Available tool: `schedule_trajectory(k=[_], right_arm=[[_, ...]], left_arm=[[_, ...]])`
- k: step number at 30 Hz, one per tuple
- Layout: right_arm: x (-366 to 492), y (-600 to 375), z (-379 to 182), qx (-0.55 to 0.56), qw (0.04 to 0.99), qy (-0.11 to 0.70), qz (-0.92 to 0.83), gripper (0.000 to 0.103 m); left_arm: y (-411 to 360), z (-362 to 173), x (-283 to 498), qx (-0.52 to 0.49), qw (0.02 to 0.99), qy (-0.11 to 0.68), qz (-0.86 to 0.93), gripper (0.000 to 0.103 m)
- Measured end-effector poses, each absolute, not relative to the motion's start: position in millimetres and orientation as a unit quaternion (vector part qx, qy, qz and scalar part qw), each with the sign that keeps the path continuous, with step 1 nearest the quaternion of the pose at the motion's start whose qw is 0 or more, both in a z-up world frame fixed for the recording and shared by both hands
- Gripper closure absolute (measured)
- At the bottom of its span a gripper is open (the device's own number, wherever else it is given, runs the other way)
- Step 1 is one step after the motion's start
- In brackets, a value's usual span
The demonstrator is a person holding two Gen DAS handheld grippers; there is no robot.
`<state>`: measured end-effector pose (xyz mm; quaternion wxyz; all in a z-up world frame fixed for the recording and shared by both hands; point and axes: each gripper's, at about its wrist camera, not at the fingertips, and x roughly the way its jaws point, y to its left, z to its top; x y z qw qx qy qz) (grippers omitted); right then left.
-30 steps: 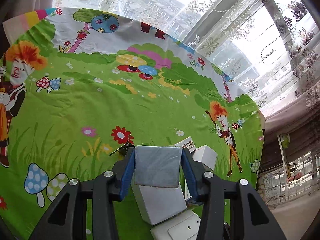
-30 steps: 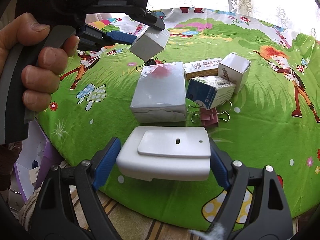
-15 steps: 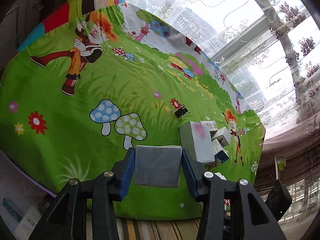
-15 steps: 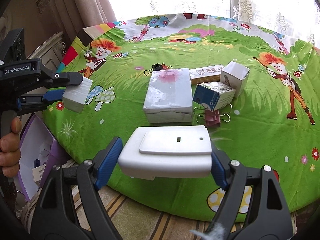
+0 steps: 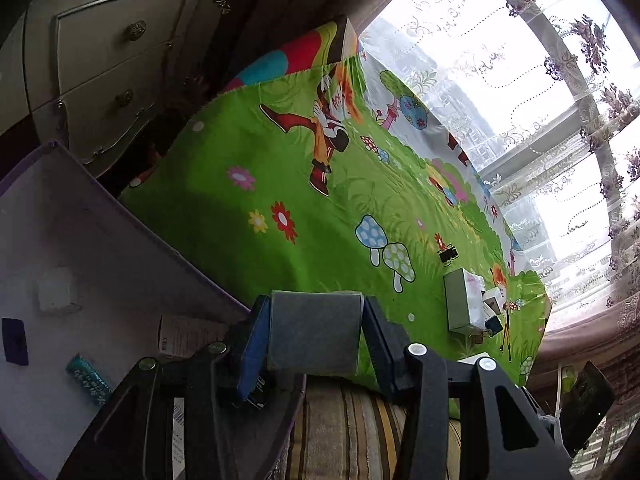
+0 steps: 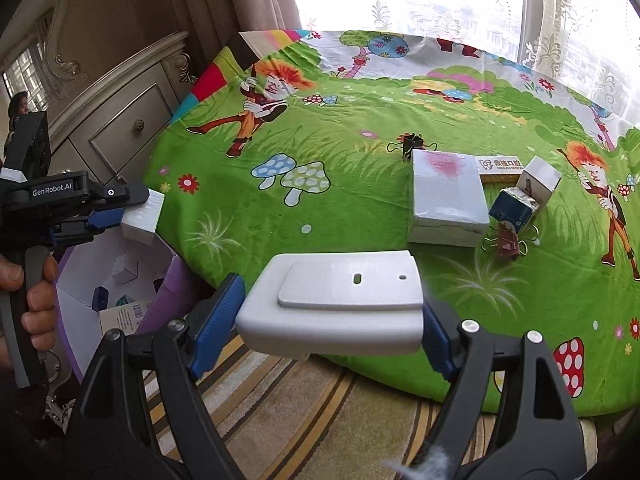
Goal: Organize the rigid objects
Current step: 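Carry the silver cube and white plastic case into the storage box and open both grippers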
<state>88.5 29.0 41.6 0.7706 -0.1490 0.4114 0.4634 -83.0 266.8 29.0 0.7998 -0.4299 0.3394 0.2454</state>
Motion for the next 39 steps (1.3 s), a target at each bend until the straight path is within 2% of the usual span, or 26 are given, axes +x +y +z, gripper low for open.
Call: schedule_trajectory(k=[14, 26, 29, 31, 33, 39], right_arm=[[-16, 112, 52, -0.236, 0.707, 0.381, 0.547, 0.019], [-96, 167, 53, -0.282, 0.636, 0.352, 0.626, 0.019], [-106, 172, 51, -0.289, 0.622, 0.347, 0.639, 0.018], [-108, 171, 51, -0.295, 0.623, 0.34, 0.64, 0.014], [-109, 169, 51, -0.301, 0.626, 0.333, 0.638, 0.009], [-101, 155, 64, -0.299, 0.66, 0.296, 0.623, 0.004]], left_arm=[[316, 10, -212, -0.456, 0.762, 0.292, 0.354, 0.056], [327, -2, -267, -0.481, 0.743, 0.26, 0.386, 0.055], [328, -1, -271, -0.478, 0.743, 0.256, 0.392, 0.05], [328, 2, -272, -0.47, 0.746, 0.254, 0.396, 0.041], [327, 5, -269, -0.461, 0.749, 0.255, 0.402, 0.036], [315, 21, -247, -0.416, 0.768, 0.274, 0.402, 0.031]])
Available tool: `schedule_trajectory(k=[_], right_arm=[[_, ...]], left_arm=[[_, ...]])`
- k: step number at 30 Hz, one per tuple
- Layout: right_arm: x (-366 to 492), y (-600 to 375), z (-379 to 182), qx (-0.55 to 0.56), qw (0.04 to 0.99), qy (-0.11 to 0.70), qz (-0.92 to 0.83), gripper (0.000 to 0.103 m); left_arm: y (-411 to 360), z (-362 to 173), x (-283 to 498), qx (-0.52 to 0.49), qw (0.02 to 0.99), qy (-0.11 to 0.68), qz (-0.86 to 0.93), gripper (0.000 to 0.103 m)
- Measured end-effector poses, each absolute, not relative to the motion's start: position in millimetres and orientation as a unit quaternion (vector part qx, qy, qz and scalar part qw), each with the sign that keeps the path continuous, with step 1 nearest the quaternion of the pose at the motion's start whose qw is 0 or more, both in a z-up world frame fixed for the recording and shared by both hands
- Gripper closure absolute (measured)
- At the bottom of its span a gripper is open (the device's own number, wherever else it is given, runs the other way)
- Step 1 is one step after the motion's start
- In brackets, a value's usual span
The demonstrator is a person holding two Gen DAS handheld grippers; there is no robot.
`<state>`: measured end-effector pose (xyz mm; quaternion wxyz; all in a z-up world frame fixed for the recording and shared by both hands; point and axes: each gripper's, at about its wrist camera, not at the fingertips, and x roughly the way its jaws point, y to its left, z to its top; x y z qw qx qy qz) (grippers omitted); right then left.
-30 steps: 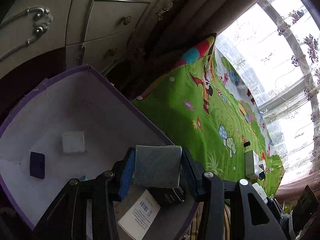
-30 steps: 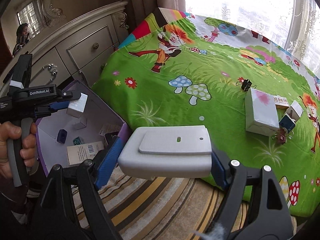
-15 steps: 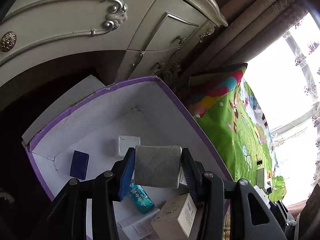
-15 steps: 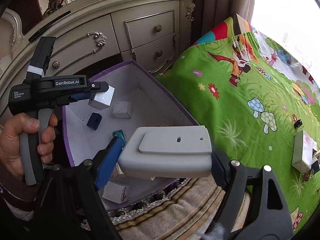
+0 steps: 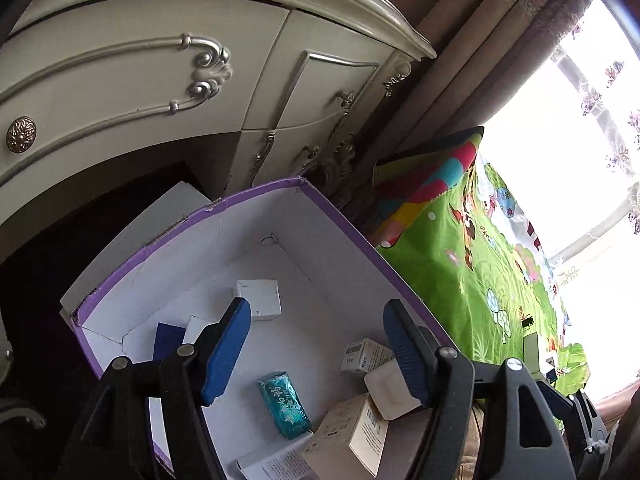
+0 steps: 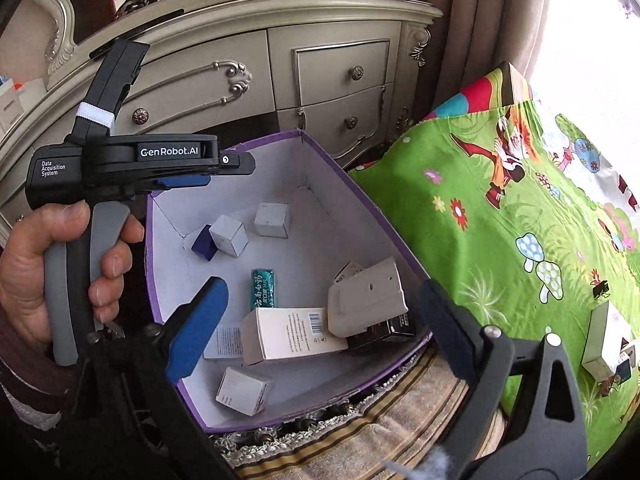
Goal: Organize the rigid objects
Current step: 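Carry the silver cube and white plastic case into the storage box and open both grippers, then move both open grippers back over the boxes on the bed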
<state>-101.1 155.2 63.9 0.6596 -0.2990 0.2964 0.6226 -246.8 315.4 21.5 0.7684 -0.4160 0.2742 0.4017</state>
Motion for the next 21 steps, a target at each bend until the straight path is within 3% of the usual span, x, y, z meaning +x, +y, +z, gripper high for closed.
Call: schedule_trajectory(k=[7, 10, 21], right_arm=[[-76, 135, 76, -0.285, 0.706, 0.268, 0.59, 0.004], [-59, 121, 80, -0.248, 0.712, 0.275, 0.596, 0.004], [-12, 85, 81, -0.235, 0.761, 0.276, 0.538, 0.004]], left_arm=[[292, 47, -219, -0.32, 0.789, 0.279, 0.445, 0.02], [281, 57, -211, -0.291, 0.816, 0.249, 0.432, 0.019], [262, 57, -168, -0.27, 0.84, 0.295, 0.366, 0.019]])
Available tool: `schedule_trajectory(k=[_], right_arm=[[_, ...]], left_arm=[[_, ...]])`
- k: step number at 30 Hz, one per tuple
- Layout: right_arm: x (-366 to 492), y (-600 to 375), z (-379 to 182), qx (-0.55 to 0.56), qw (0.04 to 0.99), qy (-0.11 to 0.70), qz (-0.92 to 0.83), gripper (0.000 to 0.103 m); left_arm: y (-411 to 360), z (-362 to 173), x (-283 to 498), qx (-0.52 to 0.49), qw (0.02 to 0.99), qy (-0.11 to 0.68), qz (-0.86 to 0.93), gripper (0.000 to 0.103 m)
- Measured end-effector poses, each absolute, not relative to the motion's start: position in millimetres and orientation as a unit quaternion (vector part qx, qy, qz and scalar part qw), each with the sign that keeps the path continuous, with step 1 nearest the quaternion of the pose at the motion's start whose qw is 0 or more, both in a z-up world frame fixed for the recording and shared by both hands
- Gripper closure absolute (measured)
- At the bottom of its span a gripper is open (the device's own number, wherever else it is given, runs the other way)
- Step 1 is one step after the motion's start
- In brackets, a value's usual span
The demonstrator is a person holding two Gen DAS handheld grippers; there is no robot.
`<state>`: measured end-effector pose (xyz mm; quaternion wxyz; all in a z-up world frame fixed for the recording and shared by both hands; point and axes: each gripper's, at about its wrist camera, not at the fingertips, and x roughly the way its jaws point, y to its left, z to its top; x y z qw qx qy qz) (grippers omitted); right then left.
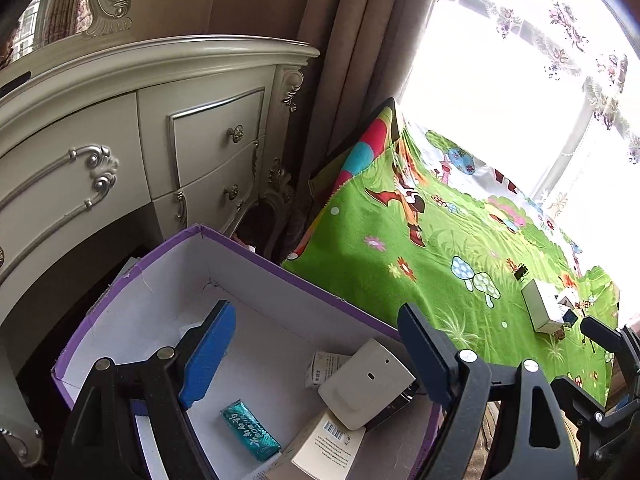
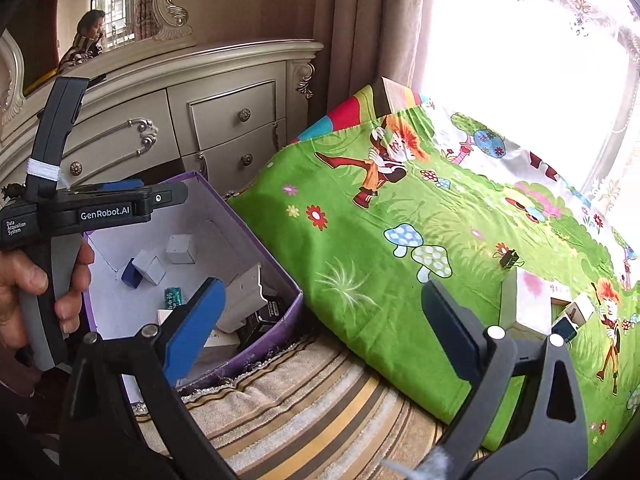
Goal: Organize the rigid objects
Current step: 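Move both open grippers back over the boxes on the bed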
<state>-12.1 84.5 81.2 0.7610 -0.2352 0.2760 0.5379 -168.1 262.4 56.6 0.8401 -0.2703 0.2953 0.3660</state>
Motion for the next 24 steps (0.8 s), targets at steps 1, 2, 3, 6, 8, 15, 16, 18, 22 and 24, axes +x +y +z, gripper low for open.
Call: schedule_trajectory(k=[1, 2, 3, 6, 8, 15, 16, 18, 22, 24], right_arm=[[-7, 82, 81, -0.233, 0.766, 0.281, 0.53, 0.004], [0, 80, 81, -0.228, 0.771, 0.286, 0.521, 0.004], [7, 77, 82, -0.221, 0.777, 0.292, 0.513, 0.004], [28, 67, 85, -0.201, 0.796, 0.304, 0.484, 0.004], [42, 60, 88, -0.188, 0.807, 0.31, 0.467, 0.004], [91, 40, 92, -0.172, 0.832, 0.33, 0.411, 0.004], [99, 36, 93, -0.166, 0.836, 0.333, 0.403, 0.004], [116, 28, 93, -0.155, 0.844, 0.343, 0.381, 0.004], [150, 14, 92, -0.136, 0.851, 0.364, 0.352, 0.004], [167, 7, 91, -0.126, 0.852, 0.374, 0.344, 0.004]], left_arm=[[260, 56, -164, -0.272, 0.842, 0.297, 0.359, 0.019], [257, 57, -160, -0.271, 0.843, 0.3, 0.354, 0.019], [255, 57, -156, -0.27, 0.846, 0.301, 0.348, 0.019], [246, 58, -142, -0.263, 0.854, 0.305, 0.329, 0.019], [241, 59, -134, -0.259, 0.86, 0.307, 0.315, 0.019], [223, 58, -103, -0.251, 0.873, 0.321, 0.268, 0.019], [220, 58, -99, -0.249, 0.875, 0.322, 0.261, 0.019], [213, 59, -89, -0.243, 0.88, 0.323, 0.247, 0.019], [200, 63, -68, -0.23, 0.888, 0.329, 0.223, 0.019], [194, 66, -57, -0.223, 0.893, 0.331, 0.21, 0.019]])
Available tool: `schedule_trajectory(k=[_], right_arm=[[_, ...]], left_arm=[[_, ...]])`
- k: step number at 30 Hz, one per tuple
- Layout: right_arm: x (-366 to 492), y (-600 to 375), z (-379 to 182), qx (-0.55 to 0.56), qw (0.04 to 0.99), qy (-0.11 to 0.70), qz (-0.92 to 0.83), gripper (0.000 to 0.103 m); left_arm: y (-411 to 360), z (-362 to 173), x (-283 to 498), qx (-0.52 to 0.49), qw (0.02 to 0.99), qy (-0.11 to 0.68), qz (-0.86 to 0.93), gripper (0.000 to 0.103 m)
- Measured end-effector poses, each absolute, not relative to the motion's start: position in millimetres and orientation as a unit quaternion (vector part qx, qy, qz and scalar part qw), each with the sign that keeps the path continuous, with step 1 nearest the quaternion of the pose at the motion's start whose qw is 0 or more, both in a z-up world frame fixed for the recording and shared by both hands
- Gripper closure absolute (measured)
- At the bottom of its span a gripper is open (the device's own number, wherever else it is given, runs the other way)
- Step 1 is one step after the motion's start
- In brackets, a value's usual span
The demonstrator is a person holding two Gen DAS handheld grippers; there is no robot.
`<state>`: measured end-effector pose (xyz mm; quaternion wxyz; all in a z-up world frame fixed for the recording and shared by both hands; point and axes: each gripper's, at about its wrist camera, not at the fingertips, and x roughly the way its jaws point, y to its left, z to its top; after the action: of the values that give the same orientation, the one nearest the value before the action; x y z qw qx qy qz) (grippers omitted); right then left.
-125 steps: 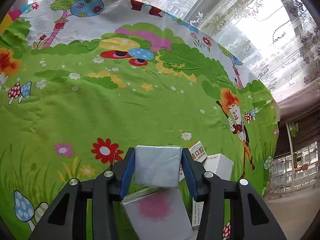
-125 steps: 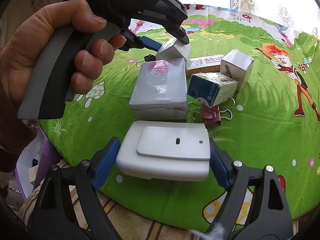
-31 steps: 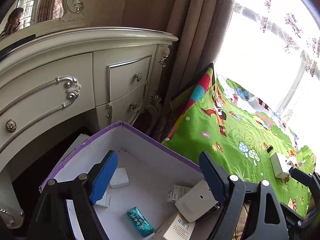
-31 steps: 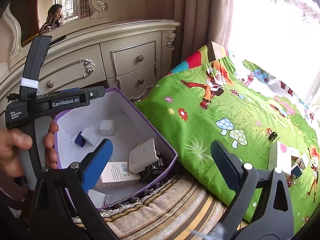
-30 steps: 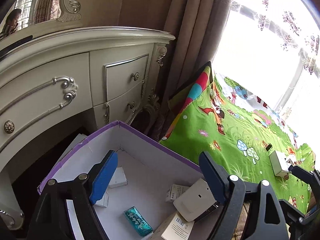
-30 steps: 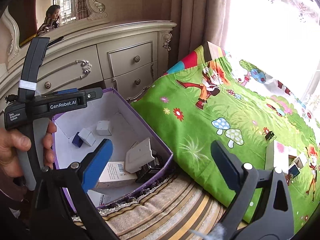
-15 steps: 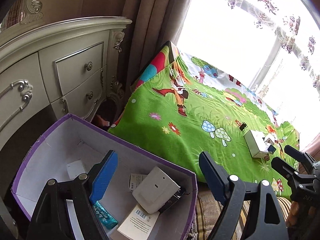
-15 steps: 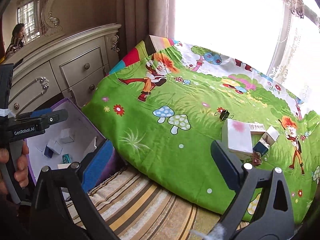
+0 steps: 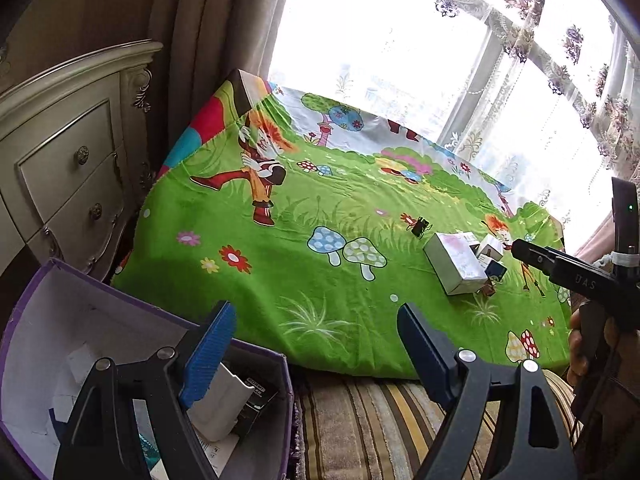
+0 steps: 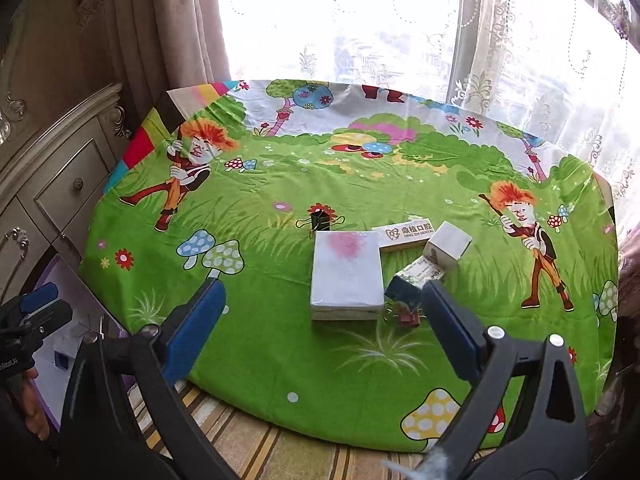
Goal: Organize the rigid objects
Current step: 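Move both open grippers back over the boxes on the bed, then grasp the blue-and-white printed box with the left gripper while the right grasps a white square box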
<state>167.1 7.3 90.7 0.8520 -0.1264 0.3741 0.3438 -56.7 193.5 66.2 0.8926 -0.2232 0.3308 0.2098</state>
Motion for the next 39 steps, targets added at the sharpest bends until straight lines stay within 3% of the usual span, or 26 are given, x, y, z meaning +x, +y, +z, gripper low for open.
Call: schedule_trajectory(k=[18, 26, 32, 39], right_arm=[[290, -21, 57, -0.069, 0.826, 0.485, 0.28, 0.004], [316, -12, 35, -0.053, 0.818, 0.507, 0.265, 0.004], [328, -12, 18, -0.05, 0.809, 0.519, 0.271, 0.005], [343, -15, 4, -0.046, 0.8, 0.529, 0.28, 0.018]], left_arm=[[113, 74, 73, -0.127, 0.922, 0.363, 0.052, 0.019], [79, 59, 140, -0.109, 0.915, 0.387, -0.026, 0.026], [70, 37, 179, -0.112, 0.903, 0.412, -0.048, 0.04], [61, 29, 197, -0.1, 0.899, 0.422, -0.058, 0.043]])
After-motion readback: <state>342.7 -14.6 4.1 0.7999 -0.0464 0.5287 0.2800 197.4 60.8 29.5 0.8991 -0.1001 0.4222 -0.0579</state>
